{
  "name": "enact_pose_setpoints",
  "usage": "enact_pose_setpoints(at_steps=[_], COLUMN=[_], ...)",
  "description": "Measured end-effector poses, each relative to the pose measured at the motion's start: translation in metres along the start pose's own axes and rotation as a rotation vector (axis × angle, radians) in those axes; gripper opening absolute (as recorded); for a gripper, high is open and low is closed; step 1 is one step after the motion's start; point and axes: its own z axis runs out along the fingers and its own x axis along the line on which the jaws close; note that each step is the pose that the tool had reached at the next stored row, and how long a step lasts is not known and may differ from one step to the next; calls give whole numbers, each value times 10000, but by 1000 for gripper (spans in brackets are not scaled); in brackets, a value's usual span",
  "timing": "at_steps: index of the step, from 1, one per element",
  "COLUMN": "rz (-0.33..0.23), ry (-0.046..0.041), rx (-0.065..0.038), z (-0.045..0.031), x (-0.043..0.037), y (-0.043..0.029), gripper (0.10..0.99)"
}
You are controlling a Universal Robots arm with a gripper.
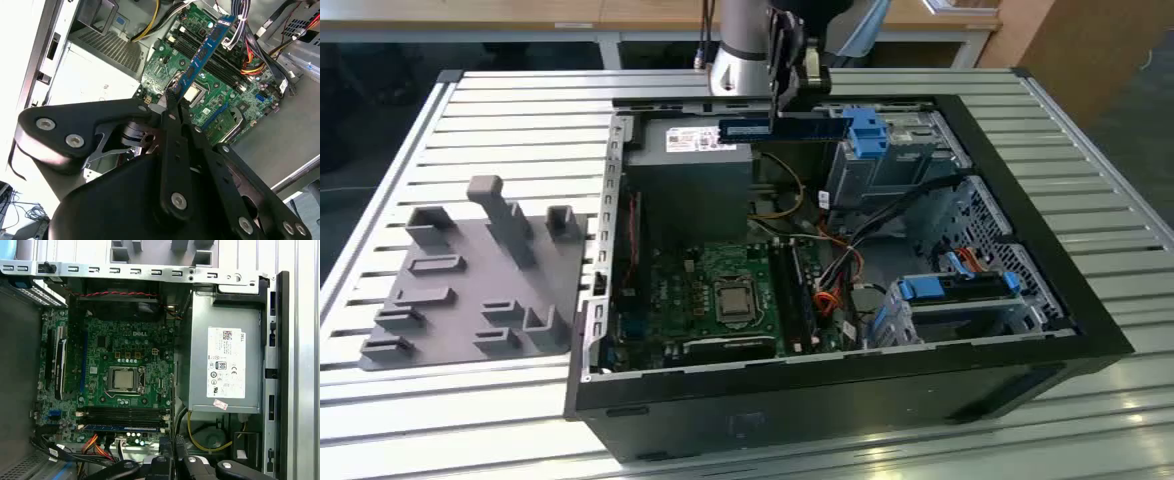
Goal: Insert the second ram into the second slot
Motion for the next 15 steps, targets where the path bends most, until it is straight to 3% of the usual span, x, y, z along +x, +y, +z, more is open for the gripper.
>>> enact_pose_setpoints(at_steps=[8,15], rz=[-1,1], ry=[5,23], rx=[0,0], z=[0,-2], x=[28,160], y=[0,4], gripper=[141,141])
